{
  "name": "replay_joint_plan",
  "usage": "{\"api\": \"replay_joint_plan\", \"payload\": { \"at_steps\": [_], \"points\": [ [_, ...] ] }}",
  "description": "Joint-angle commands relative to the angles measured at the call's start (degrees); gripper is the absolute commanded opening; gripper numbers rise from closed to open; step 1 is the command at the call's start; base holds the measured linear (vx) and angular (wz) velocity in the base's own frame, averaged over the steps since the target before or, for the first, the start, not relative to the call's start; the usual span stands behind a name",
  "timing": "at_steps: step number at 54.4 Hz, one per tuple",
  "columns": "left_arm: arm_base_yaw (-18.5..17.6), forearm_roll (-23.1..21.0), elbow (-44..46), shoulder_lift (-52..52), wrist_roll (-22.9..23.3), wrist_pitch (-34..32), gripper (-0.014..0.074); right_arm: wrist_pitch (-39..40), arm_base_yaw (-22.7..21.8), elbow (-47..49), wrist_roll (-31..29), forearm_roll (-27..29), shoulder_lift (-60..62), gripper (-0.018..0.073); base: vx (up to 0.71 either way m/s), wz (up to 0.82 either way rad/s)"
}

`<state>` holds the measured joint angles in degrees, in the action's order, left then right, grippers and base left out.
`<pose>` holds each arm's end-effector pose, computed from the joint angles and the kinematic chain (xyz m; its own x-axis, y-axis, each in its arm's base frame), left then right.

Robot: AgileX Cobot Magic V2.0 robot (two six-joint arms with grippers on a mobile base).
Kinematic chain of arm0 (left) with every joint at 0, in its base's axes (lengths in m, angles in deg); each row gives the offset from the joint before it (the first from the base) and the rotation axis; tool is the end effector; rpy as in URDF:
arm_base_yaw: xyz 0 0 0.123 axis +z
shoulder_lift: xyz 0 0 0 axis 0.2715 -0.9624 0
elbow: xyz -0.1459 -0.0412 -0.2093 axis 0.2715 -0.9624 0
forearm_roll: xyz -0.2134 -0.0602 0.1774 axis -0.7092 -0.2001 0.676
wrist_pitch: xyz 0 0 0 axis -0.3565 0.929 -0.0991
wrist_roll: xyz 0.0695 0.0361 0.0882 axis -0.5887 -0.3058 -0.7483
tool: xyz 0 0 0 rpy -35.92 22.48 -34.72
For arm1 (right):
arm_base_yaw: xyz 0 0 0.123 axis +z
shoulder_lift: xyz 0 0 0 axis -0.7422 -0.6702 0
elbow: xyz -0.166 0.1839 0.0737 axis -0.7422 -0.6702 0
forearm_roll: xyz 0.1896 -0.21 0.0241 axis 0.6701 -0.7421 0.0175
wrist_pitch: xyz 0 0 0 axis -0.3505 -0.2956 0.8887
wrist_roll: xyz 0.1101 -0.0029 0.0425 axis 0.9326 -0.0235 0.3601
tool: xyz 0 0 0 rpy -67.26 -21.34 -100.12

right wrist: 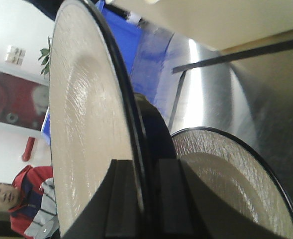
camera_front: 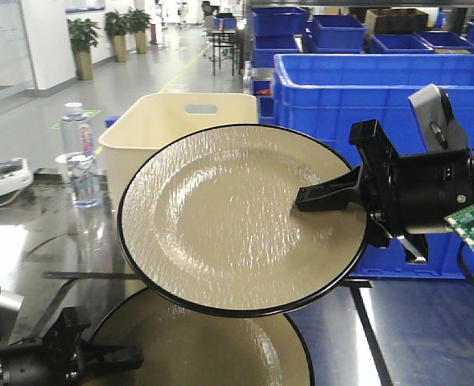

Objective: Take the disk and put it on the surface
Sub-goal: 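Drive up to the metal table beside the cream bin and blue crates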

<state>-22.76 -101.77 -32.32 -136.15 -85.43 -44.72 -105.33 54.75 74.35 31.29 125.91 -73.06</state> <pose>0.2809 -0.1166 0.2105 -0.8314 -0.5054 -0.2310 0.0092 0.4032 -0.9151 0.3358 0.1280 0.3705 -0.8437 0.3236 -0.4283 -0.2299 0.5032 0.8330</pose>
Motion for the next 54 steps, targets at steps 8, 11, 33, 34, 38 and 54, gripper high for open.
{"api": "replay_joint_plan", "payload": {
  "at_steps": [8, 11, 33, 34, 38, 54],
  "points": [
    [-0.4, -8.2, 1.9, 1.9, 0.8, 3.8, 0.0001, 2.2, -0.1, 2.3, 0.0, 6.9, 2.3, -0.0005, 0.16, -0.23],
    [-0.4, -8.2, 1.9, 1.9, 0.8, 3.8, 0.0001, 2.2, -0.1, 2.3, 0.0, 6.9, 2.3, -0.0005, 0.14, -0.17],
    [-0.4, -8.2, 1.9, 1.9, 0.8, 3.8, 0.0001, 2.2, -0.1, 2.3, 0.0, 6.9, 2.3, -0.0005, 0.07, -0.05],
    [-0.4, -8.2, 1.9, 1.9, 0.8, 3.8, 0.0001, 2.2, -0.1, 2.3, 0.0, 6.9, 2.3, -0.0005, 0.01, -0.02],
    [-0.4, -8.2, 1.9, 1.9, 0.8, 3.8, 0.0001, 2.2, -0.1, 2.3, 0.0, 6.9, 2.3, -0.0005, 0.01, -0.02],
    [-0.4, -8.2, 1.9, 1.9, 0.8, 3.8, 0.0001, 2.2, -0.1, 2.3, 0.0, 6.9, 2.3, -0.0005, 0.0, 0.0]
  ]
}}
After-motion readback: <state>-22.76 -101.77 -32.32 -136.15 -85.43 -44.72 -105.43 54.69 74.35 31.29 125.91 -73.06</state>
